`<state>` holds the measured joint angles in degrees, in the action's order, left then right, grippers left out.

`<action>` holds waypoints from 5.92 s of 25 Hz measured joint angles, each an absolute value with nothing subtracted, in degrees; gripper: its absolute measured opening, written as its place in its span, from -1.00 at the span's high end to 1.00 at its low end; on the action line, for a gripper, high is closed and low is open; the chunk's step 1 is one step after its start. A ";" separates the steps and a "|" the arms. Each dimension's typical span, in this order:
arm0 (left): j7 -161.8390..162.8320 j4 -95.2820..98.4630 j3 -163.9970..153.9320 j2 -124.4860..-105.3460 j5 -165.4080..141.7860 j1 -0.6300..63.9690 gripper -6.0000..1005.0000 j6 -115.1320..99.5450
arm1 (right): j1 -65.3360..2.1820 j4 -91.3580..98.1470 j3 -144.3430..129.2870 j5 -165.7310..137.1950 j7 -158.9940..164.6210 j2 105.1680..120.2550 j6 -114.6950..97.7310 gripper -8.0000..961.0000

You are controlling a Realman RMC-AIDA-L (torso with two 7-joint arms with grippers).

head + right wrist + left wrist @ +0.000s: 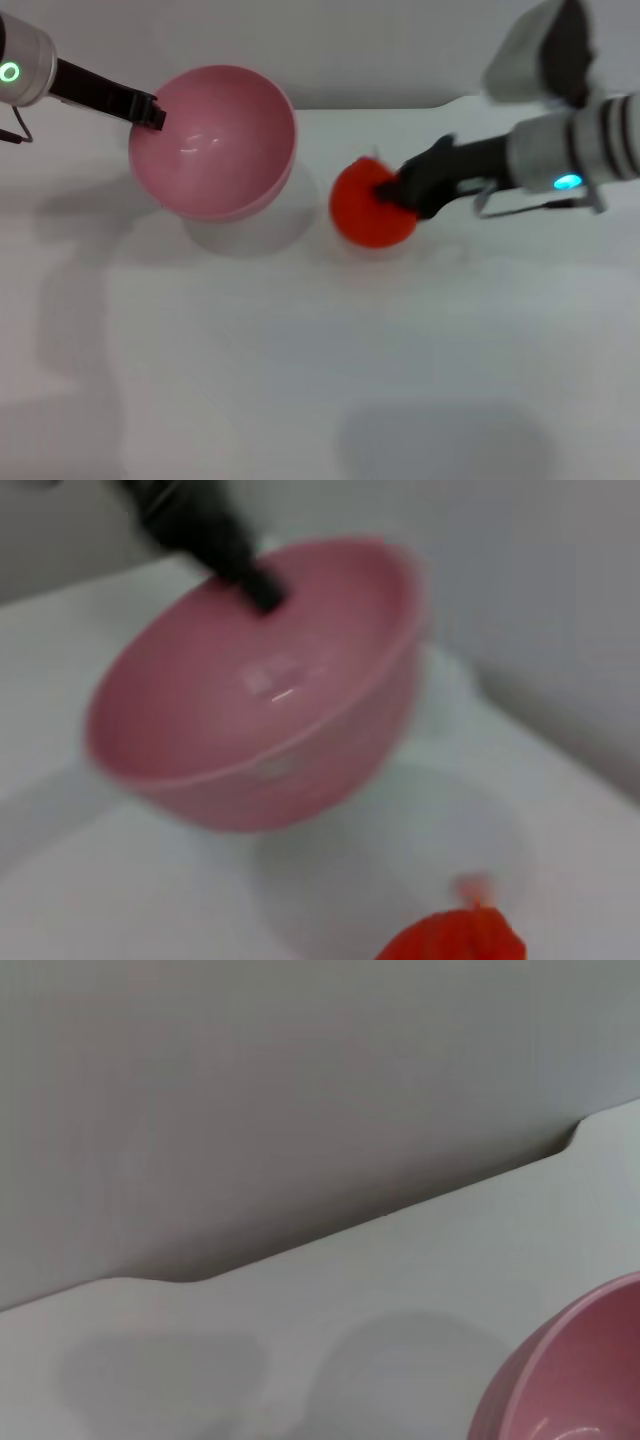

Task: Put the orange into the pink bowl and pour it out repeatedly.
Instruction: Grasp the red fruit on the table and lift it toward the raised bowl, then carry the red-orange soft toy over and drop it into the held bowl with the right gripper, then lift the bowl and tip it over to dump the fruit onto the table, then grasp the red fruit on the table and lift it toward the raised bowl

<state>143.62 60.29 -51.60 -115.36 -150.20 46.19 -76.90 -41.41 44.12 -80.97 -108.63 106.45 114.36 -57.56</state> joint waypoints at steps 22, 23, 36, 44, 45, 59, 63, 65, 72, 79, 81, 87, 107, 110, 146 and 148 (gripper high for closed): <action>143.51 58.86 -55.61 -117.73 -149.68 46.80 0.90 -76.09 | -36.03 84.33 -60.93 -117.26 111.27 117.90 -77.13 0.89; 143.67 58.67 -56.39 -117.86 -149.40 47.00 0.90 -75.97 | -36.33 84.95 -61.71 -117.00 111.41 118.03 -77.76 0.89; 144.61 58.14 -63.19 -117.94 -143.58 47.71 0.90 -74.93 | -40.41 78.11 -71.14 -116.19 110.00 118.67 -78.19 0.87; 144.65 58.16 -63.19 -117.94 -143.51 47.79 0.90 -74.62 | -40.48 75.24 -72.06 -116.62 109.28 118.65 -75.57 0.87; 144.65 58.17 -63.19 -117.94 -143.51 47.82 0.90 -74.61 | -40.35 75.15 -72.06 -116.62 109.16 118.65 -75.38 0.80; 143.95 58.86 -67.54 -118.01 -142.76 47.61 0.90 -70.30 | -36.19 71.84 -62.58 -106.92 106.05 118.56 -65.94 -0.04; 142.35 59.07 -76.78 -118.07 -139.55 46.04 0.90 -59.69 | -34.58 63.29 -53.46 -89.14 97.12 117.98 -67.61 -0.04; 141.90 59.32 -81.28 -118.17 -139.13 45.27 0.90 -55.19 | -33.10 60.38 -51.41 -82.65 92.77 117.92 -68.83 -0.03; 141.61 60.81 -92.89 -118.29 -139.75 40.69 0.90 -40.99 | -31.11 52.29 -45.35 -74.81 83.55 118.09 -71.30 -0.03; 141.35 73.18 -105.44 -118.34 -146.90 27.25 0.90 -20.82 | -31.35 47.71 -38.58 -74.14 80.54 118.26 -70.83 -0.03; 140.71 74.40 -108.15 -118.33 -148.19 24.92 0.90 -15.51 | -31.56 47.23 -37.69 -74.07 80.35 118.27 -70.69 -0.03; 131.70 72.51 -117.53 -118.45 -150.22 19.73 0.90 2.59 | -32.38 47.02 -37.91 -74.00 80.63 118.40 -70.06 -0.03; 117.49 61.66 -128.36 -118.58 -149.65 19.72 0.90 27.04 | -36.60 43.56 -42.51 -73.91 80.95 118.62 -70.03 -0.03; 123.35 62.05 -126.71 -118.50 -148.62 20.77 0.90 26.93 | -36.48 43.25 -42.47 -73.91 80.37 118.62 -70.02 -0.03; 144.89 55.13 -60.18 -112.39 -144.79 45.18 0.90 -71.35 | -33.39 40.59 -43.62 -83.31 76.35 115.73 -54.75 -0.03; 145.41 55.24 -59.66 -112.06 -144.84 44.19 0.90 -71.70 | -34.30 43.10 -45.25 -93.64 87.02 115.36 -53.13 -0.03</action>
<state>145.41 55.24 -59.66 -112.06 -144.84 44.19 -71.70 -34.30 43.10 -45.25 -93.64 87.02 115.36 -53.13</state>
